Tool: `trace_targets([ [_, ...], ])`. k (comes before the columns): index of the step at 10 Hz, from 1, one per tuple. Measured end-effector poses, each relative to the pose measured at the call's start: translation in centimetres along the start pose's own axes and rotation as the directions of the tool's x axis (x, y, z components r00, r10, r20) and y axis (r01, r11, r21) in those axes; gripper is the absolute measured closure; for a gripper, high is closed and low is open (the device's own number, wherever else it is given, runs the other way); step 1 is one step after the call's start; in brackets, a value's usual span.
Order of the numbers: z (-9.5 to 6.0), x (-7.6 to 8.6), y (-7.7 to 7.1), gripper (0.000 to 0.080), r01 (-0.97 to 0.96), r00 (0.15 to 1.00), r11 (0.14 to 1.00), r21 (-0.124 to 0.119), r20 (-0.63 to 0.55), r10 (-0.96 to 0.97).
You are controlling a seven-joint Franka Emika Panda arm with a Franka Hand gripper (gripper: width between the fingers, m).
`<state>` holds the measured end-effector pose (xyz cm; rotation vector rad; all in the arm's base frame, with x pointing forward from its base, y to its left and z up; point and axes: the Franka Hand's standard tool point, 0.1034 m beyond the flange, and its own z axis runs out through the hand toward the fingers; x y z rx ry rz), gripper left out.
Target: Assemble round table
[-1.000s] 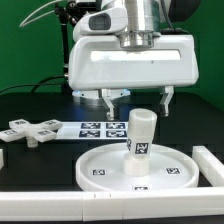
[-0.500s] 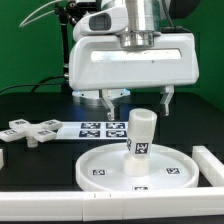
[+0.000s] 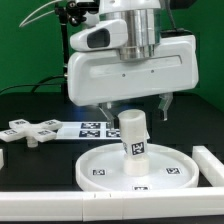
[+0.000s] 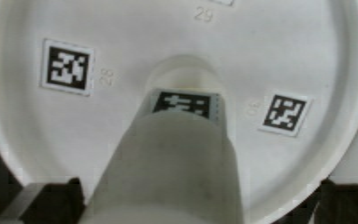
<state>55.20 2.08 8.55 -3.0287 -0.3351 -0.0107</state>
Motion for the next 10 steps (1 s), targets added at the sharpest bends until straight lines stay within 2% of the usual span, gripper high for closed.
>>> trace_targets([
  [1,0.1,-0.3,-0.5,0.0151,-0.006,0.995,1.0,0.022,0.099,0.004],
  [2,0.2,0.3,-0.4,0.0151,-0.001,0.994,1.0,0.026,0.111,-0.002],
  [9,0.3,0.3,0.5,0.0151,0.013,0.994,0.999,0.029,0.113,-0.016],
  [10,0.3,0.3,0.8,0.0277,0.014,0.994,0.999,0.03,0.111,-0.017],
])
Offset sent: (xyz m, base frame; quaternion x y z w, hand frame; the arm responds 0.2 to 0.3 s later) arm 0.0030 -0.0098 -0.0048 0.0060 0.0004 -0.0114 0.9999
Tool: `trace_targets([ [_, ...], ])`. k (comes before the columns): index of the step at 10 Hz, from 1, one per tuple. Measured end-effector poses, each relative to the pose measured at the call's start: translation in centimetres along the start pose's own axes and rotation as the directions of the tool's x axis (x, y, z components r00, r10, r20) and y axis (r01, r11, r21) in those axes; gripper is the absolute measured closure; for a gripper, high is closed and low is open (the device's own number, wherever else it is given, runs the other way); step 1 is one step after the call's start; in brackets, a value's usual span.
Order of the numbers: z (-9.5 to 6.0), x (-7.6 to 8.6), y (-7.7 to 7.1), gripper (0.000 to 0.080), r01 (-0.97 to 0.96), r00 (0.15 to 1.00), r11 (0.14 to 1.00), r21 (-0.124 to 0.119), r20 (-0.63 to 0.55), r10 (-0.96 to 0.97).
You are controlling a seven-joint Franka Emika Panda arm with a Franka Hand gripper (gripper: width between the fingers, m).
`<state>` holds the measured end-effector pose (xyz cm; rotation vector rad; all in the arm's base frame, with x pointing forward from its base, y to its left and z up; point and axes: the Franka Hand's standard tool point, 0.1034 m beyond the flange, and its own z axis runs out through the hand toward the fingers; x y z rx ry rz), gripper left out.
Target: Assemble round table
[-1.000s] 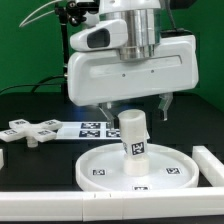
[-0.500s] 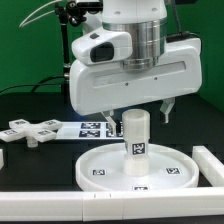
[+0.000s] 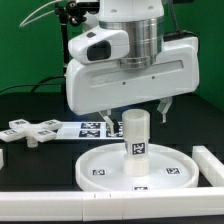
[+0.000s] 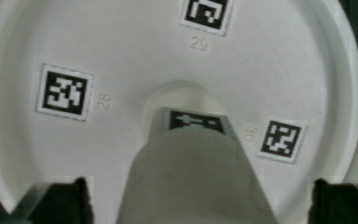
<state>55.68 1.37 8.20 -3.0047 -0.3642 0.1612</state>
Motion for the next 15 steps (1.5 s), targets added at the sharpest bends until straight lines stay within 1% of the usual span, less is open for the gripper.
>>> trace_targets([
  [1,0.0,0.0,0.0,0.0277,0.0,1.0,1.0,0.0,0.0,0.0],
  [2,0.0,0.0,-0.1,0.0395,0.0,1.0,1.0,0.0,0.0,0.0],
  [6,0.0,0.0,-0.1,0.0393,-0.019,1.0,1.0,0.001,0.0,0.019],
  [7,0.0,0.0,-0.1,0.0393,-0.082,0.997,0.997,0.013,-0.007,0.082],
  [8,0.1,-0.2,0.0,0.0393,-0.203,0.979,0.979,0.033,-0.02,0.204],
  [10,0.2,-0.4,-0.1,0.0393,-0.397,0.916,0.916,0.059,-0.036,0.4],
  [11,0.2,-0.3,-0.4,0.0392,-0.494,0.867,0.867,0.068,-0.037,0.497],
  [13,0.2,-0.1,-1.1,0.039,-0.63,0.773,0.773,0.074,-0.038,0.633],
  [14,0.2,-0.1,-1.1,0.039,-0.687,0.723,0.723,0.077,-0.035,0.69],
  [15,0.2,-0.1,-1.2,0.039,-0.753,0.653,0.653,0.082,-0.027,0.757],
])
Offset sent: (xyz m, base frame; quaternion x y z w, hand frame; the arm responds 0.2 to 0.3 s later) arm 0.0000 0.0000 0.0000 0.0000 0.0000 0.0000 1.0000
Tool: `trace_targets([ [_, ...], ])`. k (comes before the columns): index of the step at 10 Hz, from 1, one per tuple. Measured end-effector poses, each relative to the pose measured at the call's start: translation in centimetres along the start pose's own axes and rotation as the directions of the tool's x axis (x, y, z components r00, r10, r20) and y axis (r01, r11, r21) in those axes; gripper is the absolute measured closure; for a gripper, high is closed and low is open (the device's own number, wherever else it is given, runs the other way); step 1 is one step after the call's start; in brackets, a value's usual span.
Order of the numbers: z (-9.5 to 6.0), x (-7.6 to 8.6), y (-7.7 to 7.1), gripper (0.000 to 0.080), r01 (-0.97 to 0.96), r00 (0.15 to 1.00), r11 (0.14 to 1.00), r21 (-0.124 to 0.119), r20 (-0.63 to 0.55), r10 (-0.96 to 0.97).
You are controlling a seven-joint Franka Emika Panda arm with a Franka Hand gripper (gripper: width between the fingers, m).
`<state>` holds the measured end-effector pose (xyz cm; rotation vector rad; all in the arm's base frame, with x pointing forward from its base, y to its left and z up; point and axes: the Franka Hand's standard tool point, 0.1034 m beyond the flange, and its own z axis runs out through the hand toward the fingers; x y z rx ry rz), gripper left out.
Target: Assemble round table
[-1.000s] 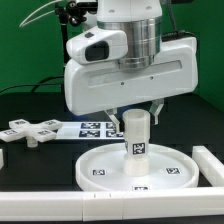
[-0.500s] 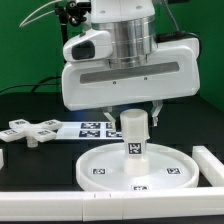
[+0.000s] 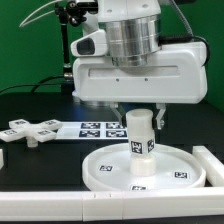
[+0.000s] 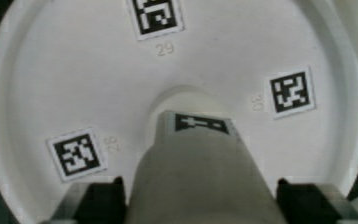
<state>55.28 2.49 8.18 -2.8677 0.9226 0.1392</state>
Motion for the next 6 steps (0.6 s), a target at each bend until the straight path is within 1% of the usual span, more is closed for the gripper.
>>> trace_targets([
  [2,0.02,0.13,-0.19,0.039,-0.187,0.982,0.982,0.017,-0.011,0.187],
  [3,0.03,0.15,-0.29,0.039,-0.283,0.959,0.959,0.023,-0.016,0.284],
  [4,0.04,0.11,-0.36,0.039,-0.352,0.936,0.936,0.024,-0.014,0.352],
  [6,0.1,-0.16,-0.63,0.039,-0.549,0.835,0.835,0.04,-0.011,0.55],
])
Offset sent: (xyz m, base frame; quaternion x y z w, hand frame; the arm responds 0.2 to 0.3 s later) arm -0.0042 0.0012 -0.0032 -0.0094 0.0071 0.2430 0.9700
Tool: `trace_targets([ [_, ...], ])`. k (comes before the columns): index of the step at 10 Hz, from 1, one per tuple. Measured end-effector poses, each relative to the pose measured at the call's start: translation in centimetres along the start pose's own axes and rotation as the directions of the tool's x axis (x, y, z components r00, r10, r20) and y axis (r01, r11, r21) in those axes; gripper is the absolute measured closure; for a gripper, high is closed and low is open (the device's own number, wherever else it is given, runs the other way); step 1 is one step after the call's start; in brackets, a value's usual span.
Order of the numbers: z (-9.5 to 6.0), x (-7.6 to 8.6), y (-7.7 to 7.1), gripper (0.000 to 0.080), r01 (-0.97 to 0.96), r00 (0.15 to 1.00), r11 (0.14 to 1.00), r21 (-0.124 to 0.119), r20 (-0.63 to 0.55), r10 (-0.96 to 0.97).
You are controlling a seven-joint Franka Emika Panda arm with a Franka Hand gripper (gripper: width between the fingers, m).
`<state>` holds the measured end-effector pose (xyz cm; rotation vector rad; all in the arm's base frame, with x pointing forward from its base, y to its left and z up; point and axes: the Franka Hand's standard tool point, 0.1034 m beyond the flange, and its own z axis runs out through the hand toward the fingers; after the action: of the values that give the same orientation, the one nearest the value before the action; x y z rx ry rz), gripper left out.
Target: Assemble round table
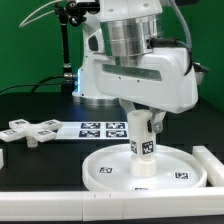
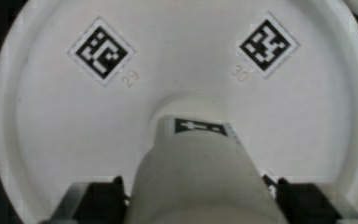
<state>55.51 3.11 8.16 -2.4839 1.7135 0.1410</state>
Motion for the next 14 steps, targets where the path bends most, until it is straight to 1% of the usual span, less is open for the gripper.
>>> trace_targets([
  [1,0.01,-0.14,-0.05,0.039,-0.029,1.0,1.0,0.0,0.0,0.029],
  [2,0.02,-0.22,-0.1,0.039,-0.098,0.995,0.995,0.004,0.009,0.098],
  [5,0.07,-0.44,-0.21,0.039,-0.188,0.982,0.982,0.008,0.022,0.188],
  [6,0.11,-0.51,-0.22,0.0303,-0.161,0.987,0.987,0.008,0.023,0.161],
  [7,0.1,-0.42,-0.18,0.02,-0.102,0.995,0.995,0.009,0.023,0.102],
  [8,-0.07,-0.04,-0.18,0.02,-0.036,0.999,0.999,0.014,0.027,0.036],
  [9,-0.18,0.19,-0.29,0.0158,0.037,0.999,0.999,0.021,0.023,-0.037],
  [10,-0.14,0.32,-0.3,0.0152,0.127,0.992,0.992,0.027,0.016,-0.127],
  [13,-0.06,0.28,-0.28,0.015,0.319,0.948,0.947,0.028,0.011,-0.319],
  [14,-0.05,0.28,-0.27,0.015,0.389,0.921,0.921,0.029,0.009,-0.389],
])
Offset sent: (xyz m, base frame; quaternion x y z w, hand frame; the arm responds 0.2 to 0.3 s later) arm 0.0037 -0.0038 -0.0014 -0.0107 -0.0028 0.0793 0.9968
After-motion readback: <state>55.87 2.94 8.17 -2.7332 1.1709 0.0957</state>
